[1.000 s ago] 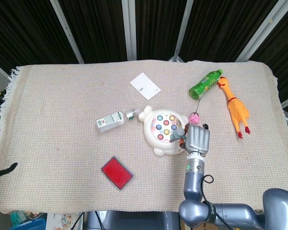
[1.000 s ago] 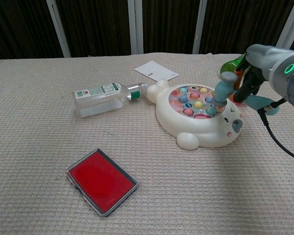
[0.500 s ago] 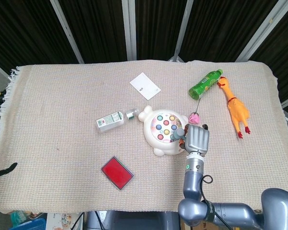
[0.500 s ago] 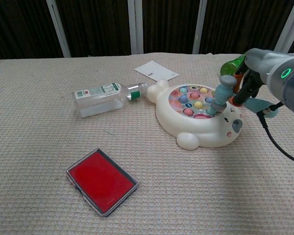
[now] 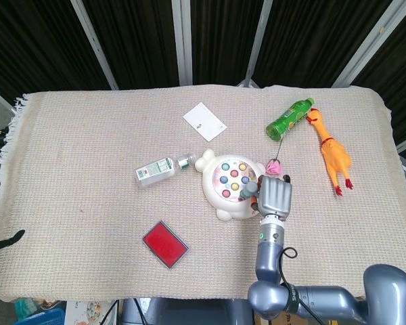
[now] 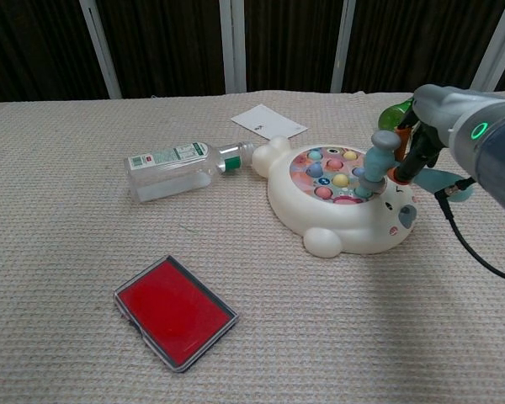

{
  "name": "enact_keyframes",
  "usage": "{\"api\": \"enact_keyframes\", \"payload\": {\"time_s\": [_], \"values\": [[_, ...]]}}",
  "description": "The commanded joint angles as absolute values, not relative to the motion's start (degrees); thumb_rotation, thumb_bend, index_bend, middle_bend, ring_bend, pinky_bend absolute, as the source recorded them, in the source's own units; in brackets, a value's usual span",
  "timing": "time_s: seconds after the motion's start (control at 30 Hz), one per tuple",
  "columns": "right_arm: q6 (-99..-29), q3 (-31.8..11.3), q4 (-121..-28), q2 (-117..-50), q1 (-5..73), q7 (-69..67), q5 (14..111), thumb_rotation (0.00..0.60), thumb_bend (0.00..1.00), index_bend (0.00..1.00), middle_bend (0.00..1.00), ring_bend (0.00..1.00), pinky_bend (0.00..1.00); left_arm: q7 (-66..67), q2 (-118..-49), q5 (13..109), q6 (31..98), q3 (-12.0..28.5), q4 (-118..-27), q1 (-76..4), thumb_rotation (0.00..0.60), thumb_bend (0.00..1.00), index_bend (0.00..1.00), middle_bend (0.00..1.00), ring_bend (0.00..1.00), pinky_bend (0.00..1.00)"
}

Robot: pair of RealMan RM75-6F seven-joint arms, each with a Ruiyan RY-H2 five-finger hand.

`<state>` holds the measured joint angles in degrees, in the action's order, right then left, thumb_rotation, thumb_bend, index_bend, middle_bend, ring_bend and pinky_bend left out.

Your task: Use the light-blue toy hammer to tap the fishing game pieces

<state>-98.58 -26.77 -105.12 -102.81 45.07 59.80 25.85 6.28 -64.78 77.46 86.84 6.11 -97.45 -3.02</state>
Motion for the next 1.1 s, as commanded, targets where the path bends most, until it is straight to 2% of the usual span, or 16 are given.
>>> {"api": "enact_keyframes", "payload": {"time_s": [0.03,1.1], "values": [[-98.6,-26.8,-104.8,-103.0,45.2,60.0,25.8,0.6,0.51,0.87,0.61,0.47,0.19,6.3,-64.8,77.5,86.9,6.1,-97.4,-3.0,0.6,0.01,0.01,0.0,0.0,0.0],[-99.6,-25.8,-102.6,-104.7,47.4,64.6,26.0,0.6,0.51,0.89,0.61,0.47,0.19,6.4,-64.9,77.5,86.6,6.1,-97.4,-3.2,0.6,0.01,0.01,0.0,0.0,0.0]]}}
